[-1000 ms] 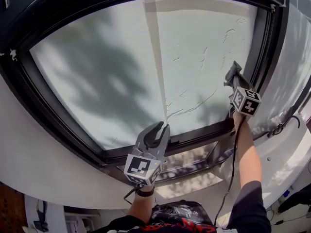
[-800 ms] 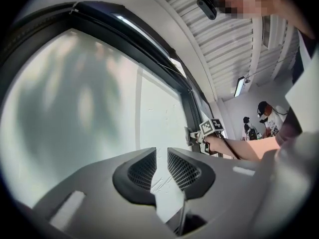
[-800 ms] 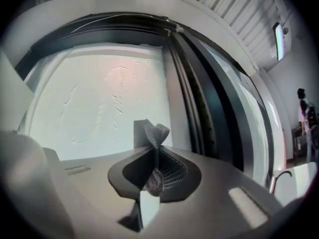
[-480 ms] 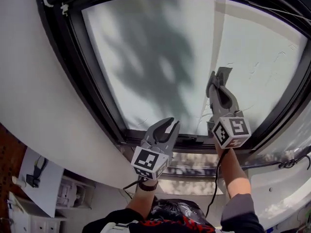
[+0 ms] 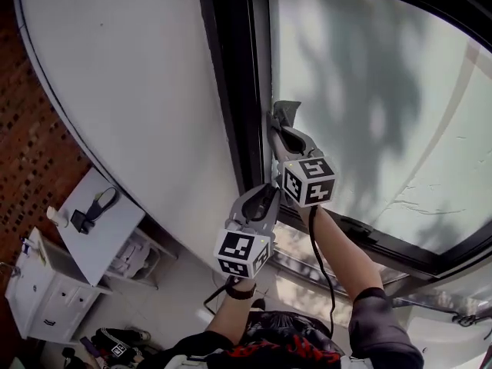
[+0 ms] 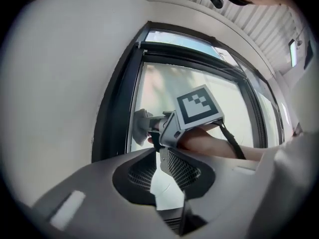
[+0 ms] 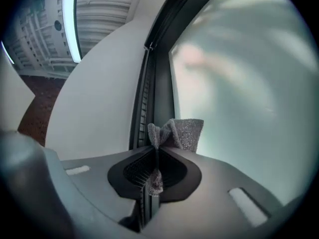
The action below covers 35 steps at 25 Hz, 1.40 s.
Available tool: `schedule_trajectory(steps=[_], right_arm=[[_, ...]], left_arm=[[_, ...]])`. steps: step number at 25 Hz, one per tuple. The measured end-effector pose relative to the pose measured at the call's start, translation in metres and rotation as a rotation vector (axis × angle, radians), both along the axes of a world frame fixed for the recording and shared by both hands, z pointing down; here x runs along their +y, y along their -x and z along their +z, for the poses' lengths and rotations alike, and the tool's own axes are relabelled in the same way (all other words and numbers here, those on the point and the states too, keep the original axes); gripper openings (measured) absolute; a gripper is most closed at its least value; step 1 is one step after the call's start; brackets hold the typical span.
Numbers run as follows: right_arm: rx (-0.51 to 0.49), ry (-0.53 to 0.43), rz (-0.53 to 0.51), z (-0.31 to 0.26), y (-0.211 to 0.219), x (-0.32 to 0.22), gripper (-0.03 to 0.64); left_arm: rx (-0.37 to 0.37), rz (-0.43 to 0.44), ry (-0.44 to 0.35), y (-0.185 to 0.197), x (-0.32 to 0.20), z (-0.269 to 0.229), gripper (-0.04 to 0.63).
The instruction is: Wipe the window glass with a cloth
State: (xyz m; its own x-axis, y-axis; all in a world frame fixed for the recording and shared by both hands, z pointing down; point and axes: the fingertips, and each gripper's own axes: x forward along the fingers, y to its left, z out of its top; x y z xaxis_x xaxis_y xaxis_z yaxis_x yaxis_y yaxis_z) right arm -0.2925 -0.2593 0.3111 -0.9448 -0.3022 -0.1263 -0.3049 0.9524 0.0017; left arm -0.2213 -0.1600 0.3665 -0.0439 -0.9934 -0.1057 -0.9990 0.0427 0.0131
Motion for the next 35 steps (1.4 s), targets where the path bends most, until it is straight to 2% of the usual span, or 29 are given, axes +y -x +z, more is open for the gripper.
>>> schedule_trajectory(steps=[2,4,6,9,14,18,22,24,26,28,30,32,35], right_arm=[[0.021,-0.012,0.044,0.007,0.001,-0.008,0.026],[0.032,-0.026,0.103,0.011,-0.019,-0.021,0.026],[0.032,-0.044,0.174,0.010,-0.055,-0.038,0.026],[0.028,-0.073,0.307,0.005,-0.128,-0.064,0.026],[0.028,-0.090,0.553,0.009,-0.285,-0.105,0.026],[0.039,-0.098,0.865,0.017,-0.452,-0.134,0.026],[0.019,-0.093,1.180,0.015,-0.603,-0.157,0.026],[0.002,-0.053,1.297,0.018,-0.660,-0.163,0.026],[-0.020,-0.013,1.381,0.021,-0.697,-0.168,0.026],[-0.056,0.006,1.410,0.021,-0.710,-0.165,0.026],[-0.114,-0.021,1.371,0.012,-0.689,-0.147,0.026],[-0.172,-0.073,1.234,-0.003,-0.623,-0.121,0.026],[-0.214,-0.117,0.883,-0.024,-0.467,-0.081,0.026]], left_arm=[[0.000,0.007,0.004,0.002,0.000,0.001,0.051],[0.004,0.038,0.002,-0.005,-0.007,0.001,0.055],[0.005,0.093,0.000,-0.022,-0.022,0.001,0.054],[0.000,0.218,0.009,-0.065,-0.049,0.001,0.055],[-0.019,0.398,0.008,-0.149,-0.081,-0.003,0.061],[-0.039,0.522,0.002,-0.207,-0.094,-0.008,0.063],[-0.050,0.567,-0.002,-0.234,-0.097,-0.011,0.064],[-0.058,0.568,-0.006,-0.236,-0.095,-0.014,0.064],[-0.062,0.557,-0.013,-0.234,-0.094,-0.017,0.064],[-0.058,0.542,-0.017,-0.233,-0.096,-0.018,0.064],[-0.057,0.529,-0.015,-0.231,-0.097,-0.016,0.064],[-0.062,0.506,-0.022,-0.221,-0.097,-0.016,0.064],[-0.065,0.449,-0.022,-0.192,-0.089,-0.016,0.064]])
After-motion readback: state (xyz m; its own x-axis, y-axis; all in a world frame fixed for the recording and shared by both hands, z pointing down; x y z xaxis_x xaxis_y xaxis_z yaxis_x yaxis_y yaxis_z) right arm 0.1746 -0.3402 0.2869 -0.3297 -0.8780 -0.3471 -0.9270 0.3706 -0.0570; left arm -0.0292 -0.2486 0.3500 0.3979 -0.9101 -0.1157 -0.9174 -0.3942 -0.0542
